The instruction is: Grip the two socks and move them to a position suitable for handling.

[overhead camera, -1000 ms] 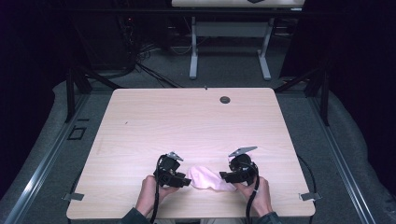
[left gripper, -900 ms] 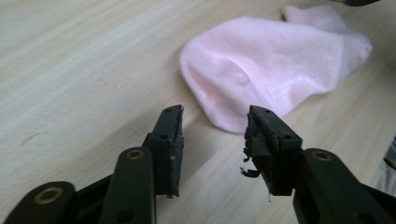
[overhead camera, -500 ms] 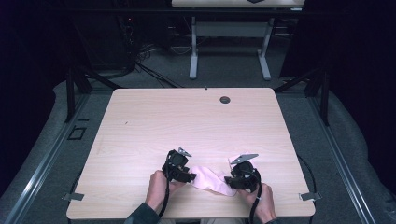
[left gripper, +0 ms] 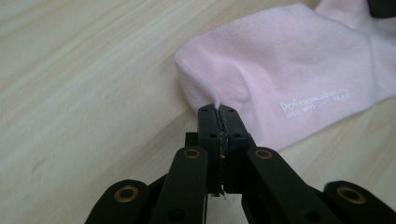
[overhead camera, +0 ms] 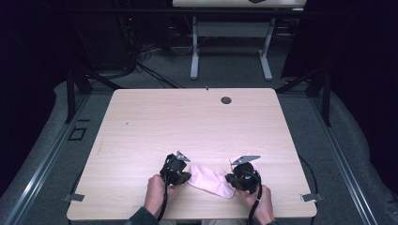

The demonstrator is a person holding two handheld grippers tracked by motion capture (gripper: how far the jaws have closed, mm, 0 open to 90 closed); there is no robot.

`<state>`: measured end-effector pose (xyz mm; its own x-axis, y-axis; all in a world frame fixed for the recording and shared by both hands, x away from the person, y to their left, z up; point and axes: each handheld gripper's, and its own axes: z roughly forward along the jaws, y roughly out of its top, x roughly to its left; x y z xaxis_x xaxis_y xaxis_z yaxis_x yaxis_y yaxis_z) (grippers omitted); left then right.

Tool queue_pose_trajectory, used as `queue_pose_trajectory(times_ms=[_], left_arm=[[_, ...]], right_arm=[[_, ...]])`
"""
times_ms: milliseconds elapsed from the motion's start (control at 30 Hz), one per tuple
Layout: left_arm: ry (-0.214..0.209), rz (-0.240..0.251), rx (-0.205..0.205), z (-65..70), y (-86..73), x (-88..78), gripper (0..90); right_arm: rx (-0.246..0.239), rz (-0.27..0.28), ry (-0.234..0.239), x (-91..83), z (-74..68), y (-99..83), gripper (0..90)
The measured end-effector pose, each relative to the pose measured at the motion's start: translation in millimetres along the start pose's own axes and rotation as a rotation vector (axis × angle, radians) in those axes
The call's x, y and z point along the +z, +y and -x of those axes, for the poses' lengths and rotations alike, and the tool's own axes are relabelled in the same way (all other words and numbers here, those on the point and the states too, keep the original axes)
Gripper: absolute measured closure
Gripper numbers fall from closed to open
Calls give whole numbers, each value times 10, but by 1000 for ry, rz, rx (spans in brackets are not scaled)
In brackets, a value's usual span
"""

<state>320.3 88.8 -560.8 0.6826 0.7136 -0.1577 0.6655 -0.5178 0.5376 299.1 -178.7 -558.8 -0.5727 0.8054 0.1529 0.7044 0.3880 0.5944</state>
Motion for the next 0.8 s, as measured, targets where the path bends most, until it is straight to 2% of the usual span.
queue_pose_trajectory(times_ms=[67, 100, 133, 200, 267, 367, 467, 567, 700, 800], left_arm=[[2, 19, -22, 1, -110, -71, 892], [-11, 27, -38, 3, -164, -101, 892], [-4, 38, -51, 17, -225, -130, 891], [-18, 53, -65, 23, -307, -170, 886], [-14, 54, -58, 28, -361, -209, 834], [1, 73, -69, 26, -401, -277, 611], [33, 99, -72, -16, -415, -362, 393], [34, 112, -88, -98, -418, -408, 282], [47, 134, -105, -191, -410, -458, 162], [64, 144, -116, -262, -402, -474, 123]], right_arm=[[21, 4, -7, -16, -18, -4, 842], [22, 1, -2, -13, -31, -3, 840], [18, -3, -2, -7, -46, -1, 837], [15, -16, -3, 28, -75, 3, 829], [4, -28, 4, 47, -88, 2, 761], [10, 2, 26, 2, -69, -5, 625], [34, 44, 35, -158, 36, -19, 505], [63, 76, 10, -317, 179, -28, 387], [82, 91, -46, -469, 377, -5, 300], [100, 105, -84, -534, 503, 43, 309]])
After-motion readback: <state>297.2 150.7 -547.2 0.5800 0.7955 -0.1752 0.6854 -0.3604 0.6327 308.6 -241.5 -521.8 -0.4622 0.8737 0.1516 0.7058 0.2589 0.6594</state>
